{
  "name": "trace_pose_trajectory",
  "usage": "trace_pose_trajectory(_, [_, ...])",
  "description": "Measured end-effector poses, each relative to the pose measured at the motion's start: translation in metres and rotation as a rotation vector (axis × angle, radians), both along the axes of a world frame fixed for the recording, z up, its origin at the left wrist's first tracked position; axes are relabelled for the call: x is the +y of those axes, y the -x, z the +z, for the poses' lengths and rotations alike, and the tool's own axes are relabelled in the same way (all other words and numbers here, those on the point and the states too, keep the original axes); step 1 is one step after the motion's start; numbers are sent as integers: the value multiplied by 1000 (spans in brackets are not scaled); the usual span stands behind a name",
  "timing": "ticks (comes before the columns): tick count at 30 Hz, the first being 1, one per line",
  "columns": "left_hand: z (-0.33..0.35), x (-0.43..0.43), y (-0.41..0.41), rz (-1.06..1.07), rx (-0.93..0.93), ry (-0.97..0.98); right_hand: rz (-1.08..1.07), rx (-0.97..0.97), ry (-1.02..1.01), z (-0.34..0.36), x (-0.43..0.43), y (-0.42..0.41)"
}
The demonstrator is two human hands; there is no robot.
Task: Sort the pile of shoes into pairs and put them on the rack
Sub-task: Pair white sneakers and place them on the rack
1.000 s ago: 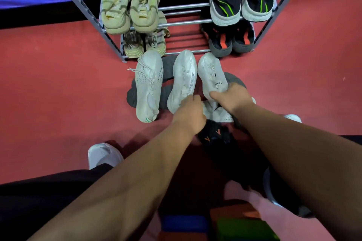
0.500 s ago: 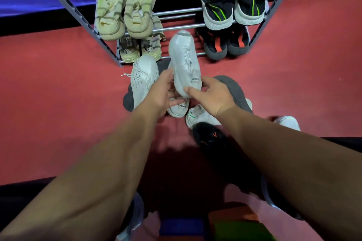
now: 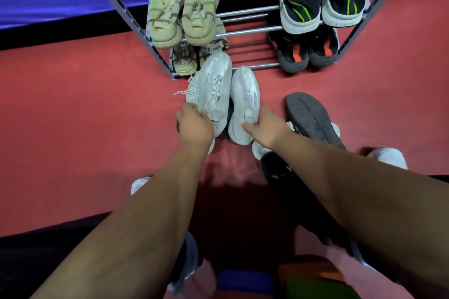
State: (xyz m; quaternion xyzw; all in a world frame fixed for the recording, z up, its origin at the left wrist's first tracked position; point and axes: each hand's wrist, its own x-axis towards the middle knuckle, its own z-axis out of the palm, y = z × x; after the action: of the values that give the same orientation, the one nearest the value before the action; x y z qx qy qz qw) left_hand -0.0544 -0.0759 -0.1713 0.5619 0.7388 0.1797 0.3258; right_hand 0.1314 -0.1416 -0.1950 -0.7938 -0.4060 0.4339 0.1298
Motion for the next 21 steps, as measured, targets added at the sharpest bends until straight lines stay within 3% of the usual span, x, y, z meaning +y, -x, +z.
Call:
trace_pose_trajectory(3, [5, -1, -7, -87, 115, -143, 1, -59, 34, -2, 2, 14])
trace_pose_trajectory(5, [7, 2, -10, -255, 257, -218, 38, -91, 56, -4, 4, 18])
trace_pose_trajectory(8, [7, 5, -11, -457, 381, -166, 78, -102, 89, -7, 11, 21])
trace_pose_trajectory(14, [1, 1, -8, -501, 301, 151, 84, -139, 137, -14, 27, 25])
trace_pose_trajectory(21, [-6, 23, -11, -462, 379, 57, 82, -117, 74, -25, 29, 22])
